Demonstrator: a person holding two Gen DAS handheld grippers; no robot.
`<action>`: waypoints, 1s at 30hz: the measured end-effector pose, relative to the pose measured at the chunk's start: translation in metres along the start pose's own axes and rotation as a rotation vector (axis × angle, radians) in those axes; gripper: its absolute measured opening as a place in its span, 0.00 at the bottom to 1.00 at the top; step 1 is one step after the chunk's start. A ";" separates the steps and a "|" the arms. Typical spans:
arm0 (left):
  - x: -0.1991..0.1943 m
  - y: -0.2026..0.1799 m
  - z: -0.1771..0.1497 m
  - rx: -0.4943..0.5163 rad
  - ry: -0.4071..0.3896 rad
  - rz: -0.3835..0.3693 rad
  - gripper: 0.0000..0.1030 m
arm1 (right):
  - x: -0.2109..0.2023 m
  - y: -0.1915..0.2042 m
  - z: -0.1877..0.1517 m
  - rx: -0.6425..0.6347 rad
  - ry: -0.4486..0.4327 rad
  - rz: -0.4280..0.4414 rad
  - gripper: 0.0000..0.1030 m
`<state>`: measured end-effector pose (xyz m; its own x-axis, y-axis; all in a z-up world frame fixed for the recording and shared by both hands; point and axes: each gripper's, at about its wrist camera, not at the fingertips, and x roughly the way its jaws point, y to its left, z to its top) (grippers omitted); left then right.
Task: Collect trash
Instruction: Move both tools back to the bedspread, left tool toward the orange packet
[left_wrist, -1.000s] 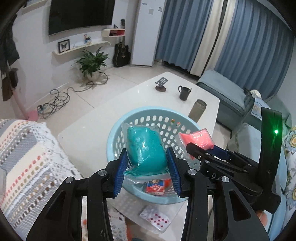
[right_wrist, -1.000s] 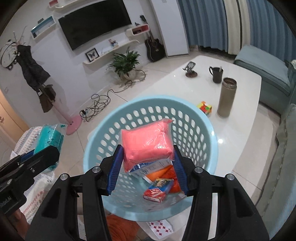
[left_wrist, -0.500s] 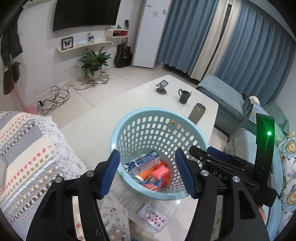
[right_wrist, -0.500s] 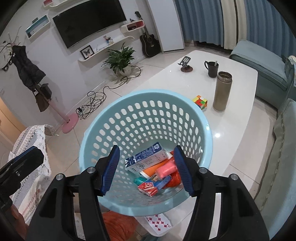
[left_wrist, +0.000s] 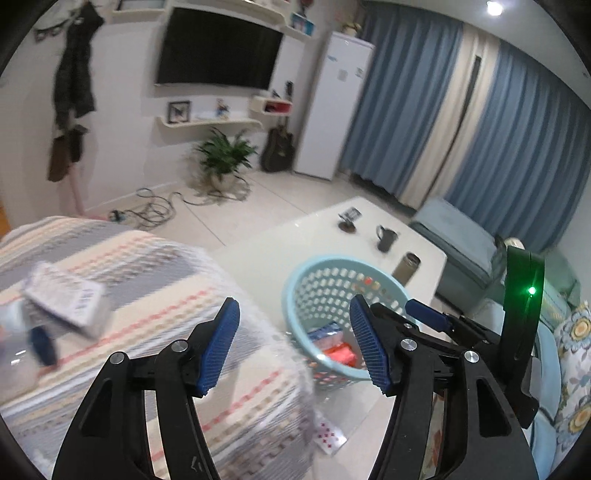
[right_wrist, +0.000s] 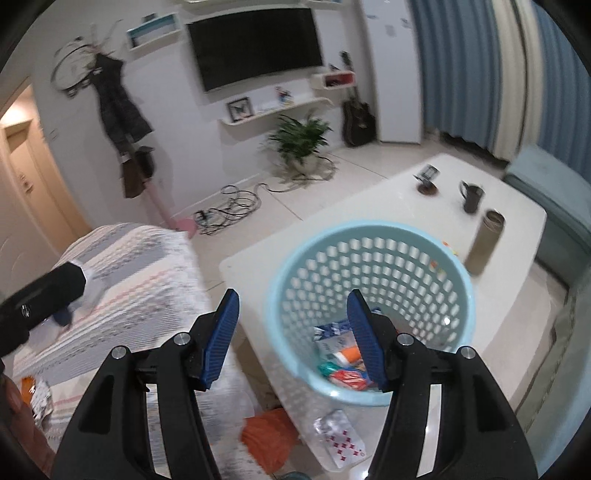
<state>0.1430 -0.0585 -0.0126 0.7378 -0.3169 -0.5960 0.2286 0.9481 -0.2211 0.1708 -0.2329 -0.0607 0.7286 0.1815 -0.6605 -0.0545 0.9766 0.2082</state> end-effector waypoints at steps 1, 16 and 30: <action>-0.011 0.007 -0.001 -0.010 -0.013 0.021 0.59 | -0.005 0.012 0.000 -0.020 -0.006 0.015 0.55; -0.169 0.150 -0.083 -0.253 -0.091 0.378 0.60 | -0.049 0.192 -0.058 -0.313 0.055 0.342 0.56; -0.197 0.216 -0.180 -0.422 0.049 0.472 0.70 | -0.048 0.293 -0.138 -0.469 0.247 0.477 0.55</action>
<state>-0.0671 0.2038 -0.0816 0.6661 0.1220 -0.7359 -0.3912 0.8971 -0.2053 0.0261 0.0607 -0.0676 0.3792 0.5680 -0.7304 -0.6574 0.7209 0.2194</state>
